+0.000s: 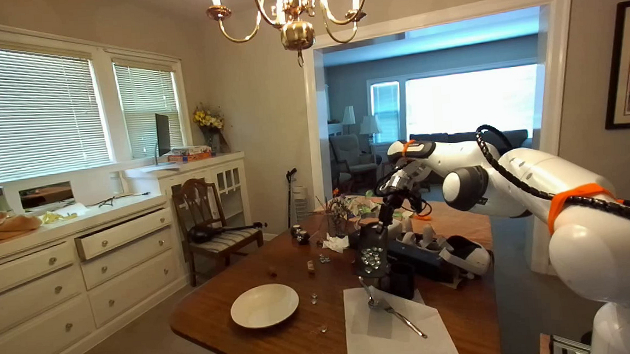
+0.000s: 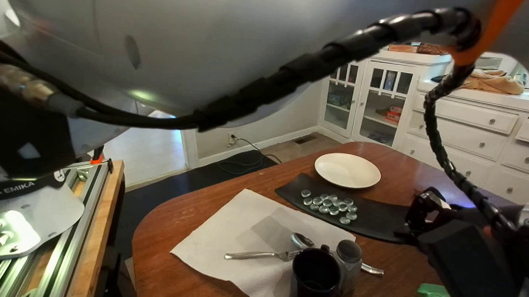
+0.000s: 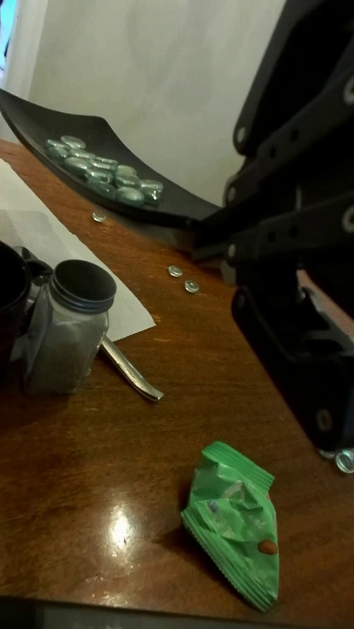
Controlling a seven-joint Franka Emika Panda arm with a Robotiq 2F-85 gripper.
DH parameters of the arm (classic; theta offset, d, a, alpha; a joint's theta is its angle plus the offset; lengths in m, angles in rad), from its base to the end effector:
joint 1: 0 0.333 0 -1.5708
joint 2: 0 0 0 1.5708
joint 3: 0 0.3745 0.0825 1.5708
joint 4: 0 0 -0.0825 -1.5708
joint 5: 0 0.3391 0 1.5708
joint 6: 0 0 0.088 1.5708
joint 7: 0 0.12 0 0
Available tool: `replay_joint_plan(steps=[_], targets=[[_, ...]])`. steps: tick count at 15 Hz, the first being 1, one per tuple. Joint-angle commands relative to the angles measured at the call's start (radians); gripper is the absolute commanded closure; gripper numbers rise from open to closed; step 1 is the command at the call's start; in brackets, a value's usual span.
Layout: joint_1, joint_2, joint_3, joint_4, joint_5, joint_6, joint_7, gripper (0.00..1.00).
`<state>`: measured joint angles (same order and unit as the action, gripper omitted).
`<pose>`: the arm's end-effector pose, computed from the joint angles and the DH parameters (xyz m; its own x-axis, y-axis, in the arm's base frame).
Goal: Put the glass marbles in the black mug cup
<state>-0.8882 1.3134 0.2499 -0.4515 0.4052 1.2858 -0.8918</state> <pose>0.5716 -0.5031 0.2502 0.9743 0.0591 0.2172 0.1944 -0.7072 -0.6798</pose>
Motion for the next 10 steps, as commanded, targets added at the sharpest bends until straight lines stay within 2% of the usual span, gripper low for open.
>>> replay_joint_plan(steps=[1, 10], targets=[[0.031, 0.019, -0.020, 0.026, -0.038, -0.059, -0.029, 0.98], [0.083, -0.020, -0.062, 0.001, -0.122, -0.115, -0.217, 0.98]])
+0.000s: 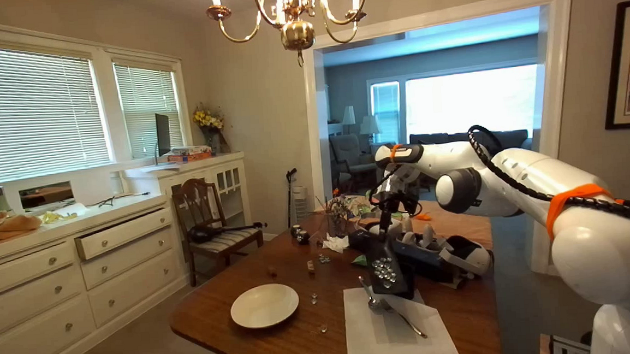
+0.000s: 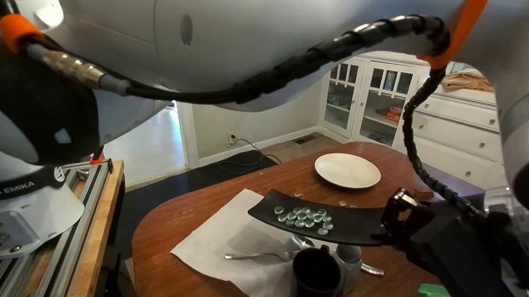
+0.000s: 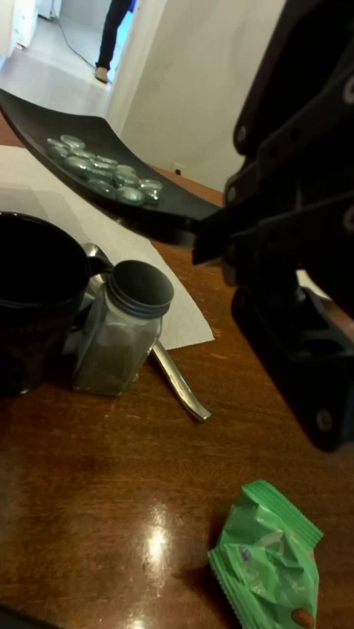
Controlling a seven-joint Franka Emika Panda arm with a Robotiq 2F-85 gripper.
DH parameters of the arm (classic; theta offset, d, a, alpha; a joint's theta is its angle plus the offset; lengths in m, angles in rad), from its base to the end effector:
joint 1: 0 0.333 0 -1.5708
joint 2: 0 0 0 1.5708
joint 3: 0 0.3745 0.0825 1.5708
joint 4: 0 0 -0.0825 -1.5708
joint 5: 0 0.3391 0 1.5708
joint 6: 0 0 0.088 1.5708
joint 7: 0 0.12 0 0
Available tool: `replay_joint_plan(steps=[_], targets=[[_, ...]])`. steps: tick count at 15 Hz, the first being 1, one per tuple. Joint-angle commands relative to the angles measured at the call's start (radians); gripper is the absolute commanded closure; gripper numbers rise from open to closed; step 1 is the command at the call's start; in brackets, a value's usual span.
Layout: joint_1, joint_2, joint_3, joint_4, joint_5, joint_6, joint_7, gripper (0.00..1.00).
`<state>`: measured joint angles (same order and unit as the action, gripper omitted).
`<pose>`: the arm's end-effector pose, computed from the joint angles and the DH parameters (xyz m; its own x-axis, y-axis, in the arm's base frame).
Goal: Put the glass marbles in the black mug cup
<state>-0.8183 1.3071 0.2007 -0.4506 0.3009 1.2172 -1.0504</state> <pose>0.5811 -0.4734 0.2411 0.9400 0.2921 0.1760 0.3350 -0.6935 -0.6378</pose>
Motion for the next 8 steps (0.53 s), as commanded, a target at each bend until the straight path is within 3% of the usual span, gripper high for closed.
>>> replay_joint_plan(steps=[1, 5, 6, 8], targets=[[0.015, -0.012, -0.009, 0.000, -0.015, -0.057, -0.078, 0.98], [0.030, -0.005, -0.010, -0.001, -0.004, -0.076, -0.084, 0.98], [0.024, -0.001, -0.009, 0.005, 0.003, -0.046, -0.083, 0.93], [0.031, 0.010, -0.009, 0.023, 0.004, -0.055, -0.080, 0.93]])
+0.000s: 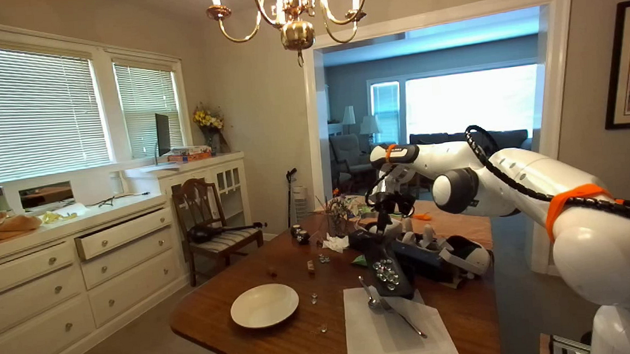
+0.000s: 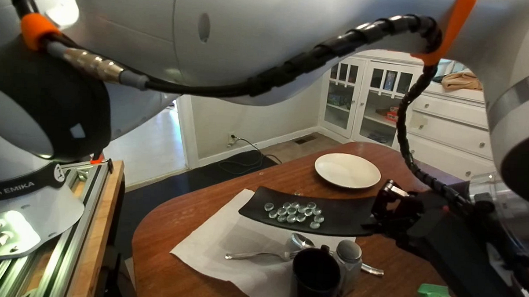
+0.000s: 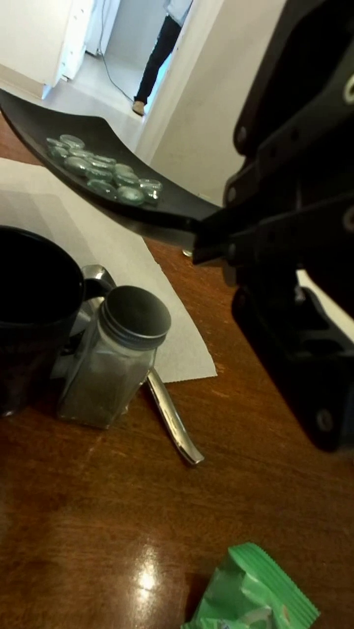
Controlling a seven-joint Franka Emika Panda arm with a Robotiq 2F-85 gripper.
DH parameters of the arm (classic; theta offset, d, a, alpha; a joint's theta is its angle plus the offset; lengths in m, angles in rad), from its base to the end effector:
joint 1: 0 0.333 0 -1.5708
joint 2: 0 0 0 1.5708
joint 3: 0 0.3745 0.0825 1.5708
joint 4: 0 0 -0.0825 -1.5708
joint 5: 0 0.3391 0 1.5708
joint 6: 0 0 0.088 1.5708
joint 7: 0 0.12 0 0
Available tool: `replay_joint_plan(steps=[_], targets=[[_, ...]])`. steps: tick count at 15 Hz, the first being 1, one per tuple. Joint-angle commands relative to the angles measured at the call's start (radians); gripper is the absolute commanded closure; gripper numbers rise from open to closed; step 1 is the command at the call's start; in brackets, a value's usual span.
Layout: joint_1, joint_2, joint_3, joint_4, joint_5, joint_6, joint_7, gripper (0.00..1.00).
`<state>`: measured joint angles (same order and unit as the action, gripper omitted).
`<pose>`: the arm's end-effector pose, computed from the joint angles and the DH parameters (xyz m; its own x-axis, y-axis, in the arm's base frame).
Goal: Put the glass marbles in the black mug cup
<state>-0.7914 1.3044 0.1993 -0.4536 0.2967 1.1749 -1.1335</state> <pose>0.5888 -0.4534 0.2413 0.8980 0.3866 0.2100 0.4239 -0.6323 -0.6484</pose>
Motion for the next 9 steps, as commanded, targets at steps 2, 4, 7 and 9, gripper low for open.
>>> replay_joint_plan(steps=[2, 4, 7, 9], targets=[[0.006, 0.013, -0.008, 0.026, 0.008, -0.013, 0.003, 0.93], [0.014, 0.012, -0.020, 0.021, -0.011, -0.005, -0.015, 0.98], [0.019, 0.008, -0.036, 0.018, -0.021, 0.019, -0.030, 0.98], [0.019, 0.006, -0.047, 0.016, -0.027, 0.042, -0.039, 0.98]])
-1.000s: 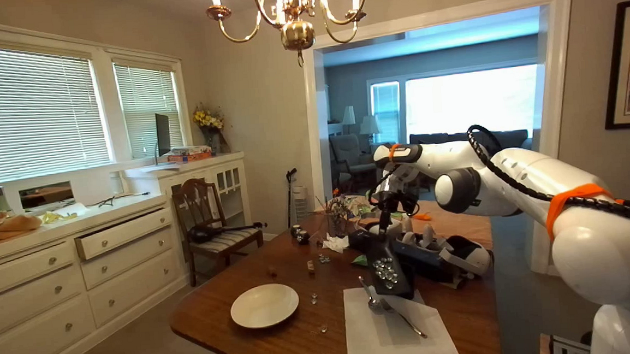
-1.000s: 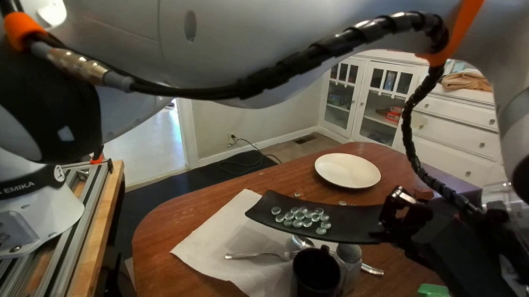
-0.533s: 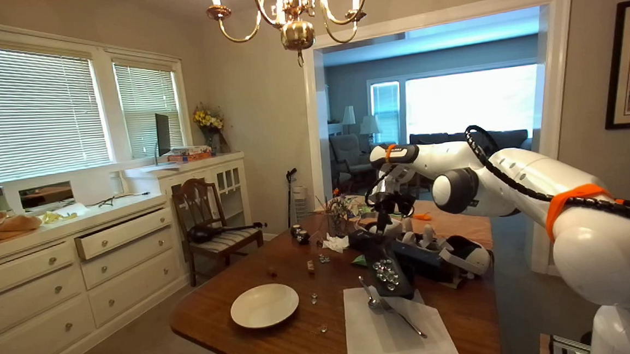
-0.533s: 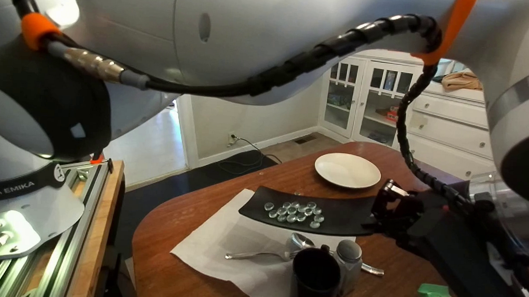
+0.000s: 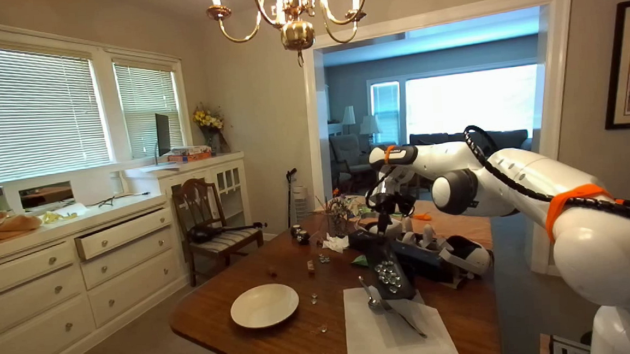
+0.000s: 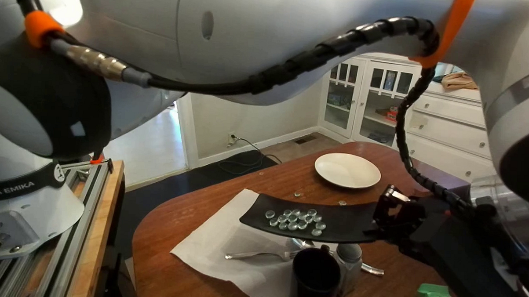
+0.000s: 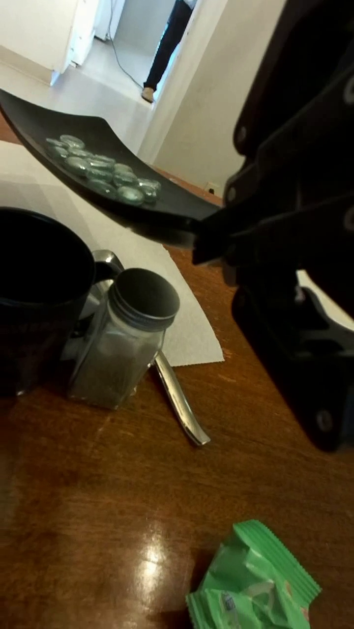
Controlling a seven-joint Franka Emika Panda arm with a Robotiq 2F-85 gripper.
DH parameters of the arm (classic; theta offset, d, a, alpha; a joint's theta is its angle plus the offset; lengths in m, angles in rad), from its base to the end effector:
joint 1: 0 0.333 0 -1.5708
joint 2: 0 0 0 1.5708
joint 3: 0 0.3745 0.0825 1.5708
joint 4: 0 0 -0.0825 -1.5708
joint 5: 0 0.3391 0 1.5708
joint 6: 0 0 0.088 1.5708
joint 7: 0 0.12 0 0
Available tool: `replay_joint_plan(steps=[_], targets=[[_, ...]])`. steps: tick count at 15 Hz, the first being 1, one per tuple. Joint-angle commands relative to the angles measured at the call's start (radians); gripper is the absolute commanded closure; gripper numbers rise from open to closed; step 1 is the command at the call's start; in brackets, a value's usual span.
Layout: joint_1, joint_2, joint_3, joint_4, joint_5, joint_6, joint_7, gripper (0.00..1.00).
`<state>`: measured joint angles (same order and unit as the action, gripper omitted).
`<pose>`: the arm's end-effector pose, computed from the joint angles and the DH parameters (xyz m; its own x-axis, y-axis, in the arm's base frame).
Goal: Put the glass marbles in the black mug cup
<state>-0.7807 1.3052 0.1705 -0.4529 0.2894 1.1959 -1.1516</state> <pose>0.5898 -0.4564 0.2379 0.8946 0.4015 0.1964 0.4297 -0.6518 -0.6249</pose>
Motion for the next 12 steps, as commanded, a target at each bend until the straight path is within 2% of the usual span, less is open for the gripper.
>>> replay_joint_plan(steps=[1, 5, 12], targets=[[0.009, 0.000, -0.025, 0.011, -0.025, 0.040, -0.027, 0.98], [0.005, -0.007, -0.043, 0.001, -0.035, 0.095, -0.032, 0.98], [-0.002, 0.009, -0.018, 0.009, 0.007, 0.031, 0.038, 0.98]])
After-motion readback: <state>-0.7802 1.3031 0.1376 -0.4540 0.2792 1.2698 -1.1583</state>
